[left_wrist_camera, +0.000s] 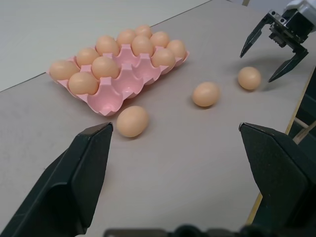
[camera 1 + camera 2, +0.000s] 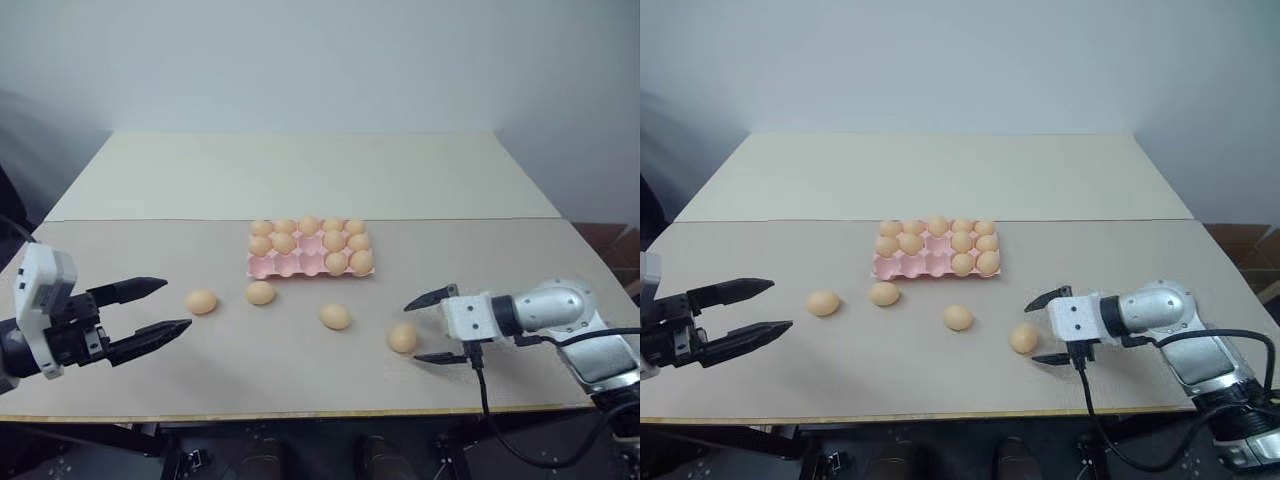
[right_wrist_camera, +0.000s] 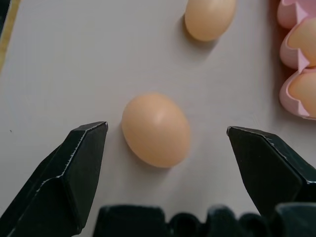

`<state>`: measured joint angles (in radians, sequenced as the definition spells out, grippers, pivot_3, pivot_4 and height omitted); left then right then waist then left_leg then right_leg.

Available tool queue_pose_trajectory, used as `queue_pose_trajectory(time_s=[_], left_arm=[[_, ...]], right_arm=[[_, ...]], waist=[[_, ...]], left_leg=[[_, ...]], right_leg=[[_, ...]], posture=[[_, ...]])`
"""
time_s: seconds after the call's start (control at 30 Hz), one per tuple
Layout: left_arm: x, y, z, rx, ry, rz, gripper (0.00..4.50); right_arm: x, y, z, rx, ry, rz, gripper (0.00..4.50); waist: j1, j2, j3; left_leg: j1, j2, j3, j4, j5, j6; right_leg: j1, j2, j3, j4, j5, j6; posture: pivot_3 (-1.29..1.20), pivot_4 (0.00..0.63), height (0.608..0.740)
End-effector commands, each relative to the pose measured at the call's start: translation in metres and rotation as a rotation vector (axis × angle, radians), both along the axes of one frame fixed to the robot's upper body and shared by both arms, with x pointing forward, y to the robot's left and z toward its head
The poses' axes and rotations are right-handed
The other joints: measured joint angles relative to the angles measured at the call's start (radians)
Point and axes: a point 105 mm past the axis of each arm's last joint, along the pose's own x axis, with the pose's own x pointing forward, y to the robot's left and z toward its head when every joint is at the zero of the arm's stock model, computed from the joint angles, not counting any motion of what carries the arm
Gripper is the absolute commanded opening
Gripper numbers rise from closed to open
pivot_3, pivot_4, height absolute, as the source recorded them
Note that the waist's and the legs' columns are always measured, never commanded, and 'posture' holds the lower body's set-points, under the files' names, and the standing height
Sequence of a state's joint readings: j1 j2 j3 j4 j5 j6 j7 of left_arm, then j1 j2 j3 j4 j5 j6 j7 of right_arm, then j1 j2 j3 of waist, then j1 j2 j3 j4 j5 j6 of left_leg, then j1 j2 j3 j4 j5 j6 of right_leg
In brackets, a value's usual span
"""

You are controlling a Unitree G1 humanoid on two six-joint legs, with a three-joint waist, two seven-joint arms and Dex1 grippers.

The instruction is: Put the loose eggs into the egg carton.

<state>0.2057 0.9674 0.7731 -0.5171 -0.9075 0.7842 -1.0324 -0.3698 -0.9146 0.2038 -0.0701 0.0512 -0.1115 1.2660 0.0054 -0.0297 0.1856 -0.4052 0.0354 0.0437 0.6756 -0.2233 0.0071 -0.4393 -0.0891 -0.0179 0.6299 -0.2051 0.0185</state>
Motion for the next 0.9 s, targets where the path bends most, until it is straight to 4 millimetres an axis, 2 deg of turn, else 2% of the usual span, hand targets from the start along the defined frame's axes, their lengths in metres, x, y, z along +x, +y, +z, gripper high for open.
queue_pose_trajectory(time_s=[0.03,0.2,0.27,0.37,0.47,0.53,0.63,0.83,0.9], left_arm=[[-0.003,-0.002,0.009,0.028,-0.048,-0.009,4.5],[-0.003,-0.001,0.01,0.034,-0.051,-0.003,4.5],[-0.003,0.0,0.01,0.036,-0.053,-0.001,4.5],[-0.003,0.001,0.01,0.04,-0.054,0.002,4.5],[-0.002,0.002,0.011,0.037,-0.058,0.004,4.5],[0.0,0.002,0.011,0.031,-0.061,0.002,4.5],[0.003,0.0,0.011,0.022,-0.068,-0.004,4.5],[0.005,0.0,0.012,0.02,-0.074,-0.01,4.5],[0.005,0.0,0.012,0.021,-0.076,-0.01,4.5]], right_arm=[[0.004,0.005,-0.002,-0.01,-0.031,0.029,3.57],[0.007,0.009,-0.004,0.007,-0.043,0.031,2.04],[0.008,0.01,0.003,0.027,-0.057,0.025,1.79],[0.007,0.01,0.022,0.068,-0.087,0.032,1.79],[0.012,0.024,0.049,0.181,-0.115,0.037,1.79],[0.024,0.037,0.062,0.233,-0.164,0.028,1.79],[0.052,0.067,0.077,0.308,-0.25,-0.009,1.79],[0.094,0.12,0.085,0.346,-0.331,-0.065,1.79],[0.104,0.131,0.084,0.339,-0.351,-0.09,1.79]], waist=[[0.0,0.0,0.0],[0.0,0.0,0.0],[0.0,0.0,0.0],[0.0,0.0,0.0],[-0.005,0.0,0.0],[-0.012,-0.001,0.0],[-0.023,-0.001,-0.001],[-0.023,-0.002,-0.001],[-0.021,-0.002,-0.001]], left_leg=[[0.0,0.0,0.0,0.0,0.0,0.0],[-0.001,0.0,0.001,0.0,0.0,0.0],[0.0,0.0,0.001,0.0,0.0,0.0],[0.0,0.0,0.001,0.0,0.0,0.0],[0.0,0.0,0.002,0.0,0.0,0.0],[0.001,0.001,0.002,0.0,0.0,0.0],[0.001,0.003,0.002,0.0,0.0,0.0],[0.0,0.01,0.004,0.001,-0.002,-0.003],[-0.001,0.011,0.004,0.0,-0.002,-0.003]], right_leg=[[0.0,0.0,0.0,0.0,0.0,0.0],[0.0,0.0,0.001,0.0,0.0,0.0],[0.0,0.0,0.001,0.0,0.0,0.0],[0.0,0.0,0.001,0.0,0.0,0.0],[0.0,0.0,0.002,0.0,0.001,0.0],[0.0,0.001,0.002,0.0,0.001,0.0],[0.0,0.003,0.002,0.0,0.002,-0.001],[-0.002,0.012,0.004,-0.001,0.007,-0.006],[-0.004,0.013,0.004,-0.001,0.011,-0.008]], posture=[[0.0,0.15,0.74],[0.0,0.15,0.74],[0.0,0.15,0.74],[0.0,0.15,0.74],[0.0,0.15,0.74],[0.0,0.15,0.74],[0.0,0.15,0.74],[0.0,0.15,0.74],[0.0,0.15,0.74]])
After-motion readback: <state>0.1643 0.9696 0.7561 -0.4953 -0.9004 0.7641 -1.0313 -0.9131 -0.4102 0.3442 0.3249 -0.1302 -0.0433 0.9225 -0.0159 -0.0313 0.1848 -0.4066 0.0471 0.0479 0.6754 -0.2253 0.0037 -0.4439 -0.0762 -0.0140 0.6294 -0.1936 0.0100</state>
